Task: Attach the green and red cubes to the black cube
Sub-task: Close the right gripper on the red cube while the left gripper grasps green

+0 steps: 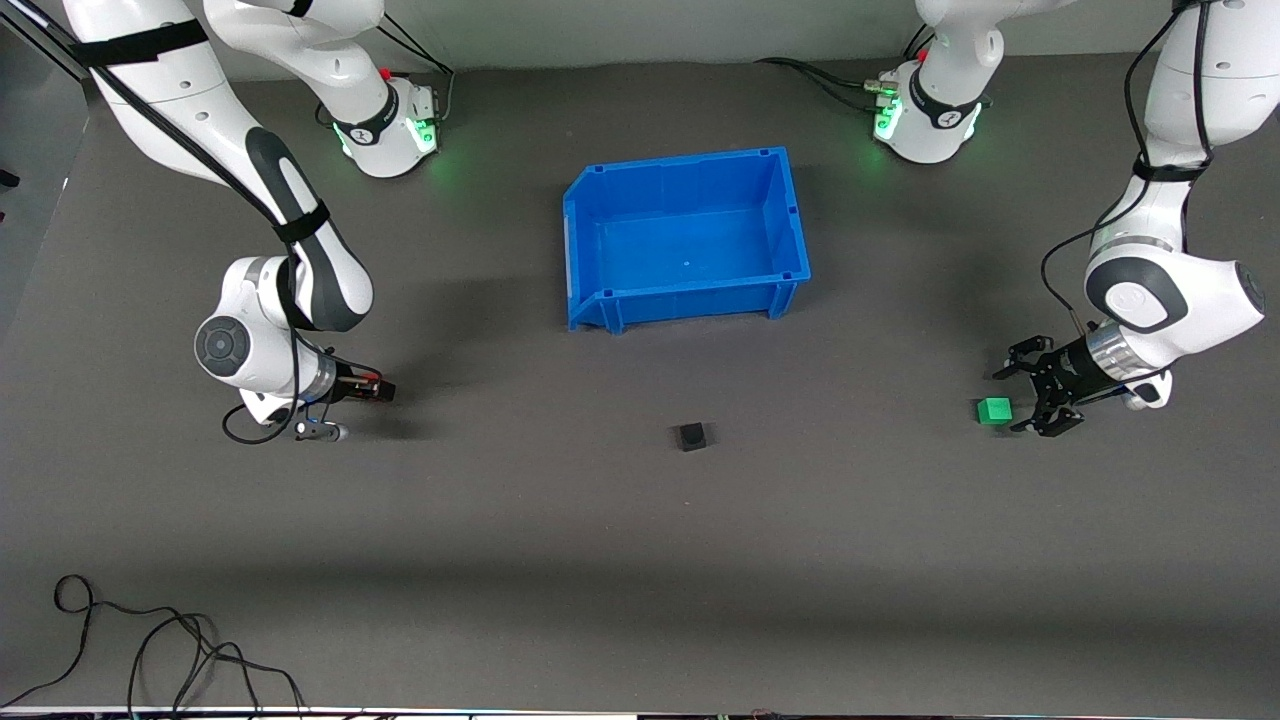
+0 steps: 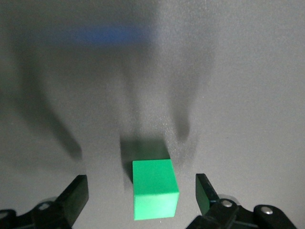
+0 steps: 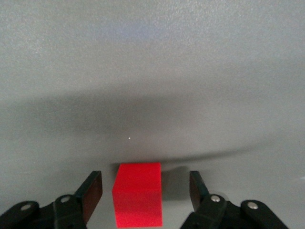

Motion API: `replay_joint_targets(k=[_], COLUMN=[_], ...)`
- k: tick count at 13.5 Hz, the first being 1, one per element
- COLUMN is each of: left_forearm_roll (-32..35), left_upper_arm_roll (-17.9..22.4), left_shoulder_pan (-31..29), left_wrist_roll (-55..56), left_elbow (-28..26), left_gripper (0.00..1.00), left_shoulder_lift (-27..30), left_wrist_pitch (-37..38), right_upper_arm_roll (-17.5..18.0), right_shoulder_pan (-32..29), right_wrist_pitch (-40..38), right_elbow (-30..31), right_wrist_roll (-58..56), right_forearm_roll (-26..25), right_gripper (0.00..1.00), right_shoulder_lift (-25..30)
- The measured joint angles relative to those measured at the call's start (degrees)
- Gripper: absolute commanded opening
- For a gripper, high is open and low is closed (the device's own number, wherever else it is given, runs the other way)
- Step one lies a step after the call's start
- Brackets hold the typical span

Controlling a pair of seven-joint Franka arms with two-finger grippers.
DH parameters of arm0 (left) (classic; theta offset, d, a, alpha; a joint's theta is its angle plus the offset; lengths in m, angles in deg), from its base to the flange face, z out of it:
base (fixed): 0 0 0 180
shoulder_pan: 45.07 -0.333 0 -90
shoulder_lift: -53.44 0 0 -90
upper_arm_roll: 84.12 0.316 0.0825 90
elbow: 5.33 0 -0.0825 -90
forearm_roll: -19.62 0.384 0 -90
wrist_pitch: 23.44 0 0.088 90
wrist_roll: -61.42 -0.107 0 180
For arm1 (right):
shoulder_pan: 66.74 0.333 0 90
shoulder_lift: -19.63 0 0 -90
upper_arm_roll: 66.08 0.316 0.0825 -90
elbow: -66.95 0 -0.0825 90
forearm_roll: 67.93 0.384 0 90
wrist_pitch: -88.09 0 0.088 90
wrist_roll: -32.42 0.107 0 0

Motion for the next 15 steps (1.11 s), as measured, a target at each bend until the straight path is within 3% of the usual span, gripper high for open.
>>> replay_joint_targets(k=[3, 6, 7, 8, 10, 11, 15], left_forearm_roll=[-0.7, -1.2, -1.2, -1.2, -1.2, -1.2, -2.3], left_upper_arm_roll=[-0.1, -0.2, -0.2, -0.3, -0.3, -0.4, -0.5], left_shoulder_pan=[0.1, 0.2, 0.2, 0.2, 0.2, 0.3, 0.4], left_wrist_roll=[-0.2, -0.2, -0.2, -0.3, -0.3, -0.3, -0.4], left_elbow=[0.1, 0.1, 0.1, 0.1, 0.1, 0.1, 0.2], left_gripper=[1.00, 0.97, 0.88, 0.70, 0.27, 0.16, 0.03], left_shoulder_lift=[-0.6, -0.7, -0.7, -0.7, -0.7, -0.7, -0.7], left_wrist_pitch=[-1.3, -1.4, -1.4, -1.5, -1.5, -1.5, -1.6], right_upper_arm_roll=[0.0, 0.0, 0.0, 0.0, 0.0, -0.1, -0.1], right_shoulder_pan=[0.0, 0.0, 0.0, 0.0, 0.0, 0.0, 0.0], right_wrist_pitch=[0.0, 0.0, 0.0, 0.0, 0.1, 0.1, 0.2], right_elbow=[0.2, 0.3, 0.4, 0.4, 0.4, 0.4, 0.3], right_wrist_roll=[0.0, 0.0, 0.0, 0.0, 0.0, 0.2, 5.8], right_forearm_roll=[0.0, 0.0, 0.0, 0.0, 0.1, 0.2, 0.5], right_gripper=[0.65, 0.50, 0.45, 0.36, 0.02, 0.00, 0.00], right_shoulder_lift=[0.0, 0.0, 0.0, 0.0, 0.0, 0.1, 0.7])
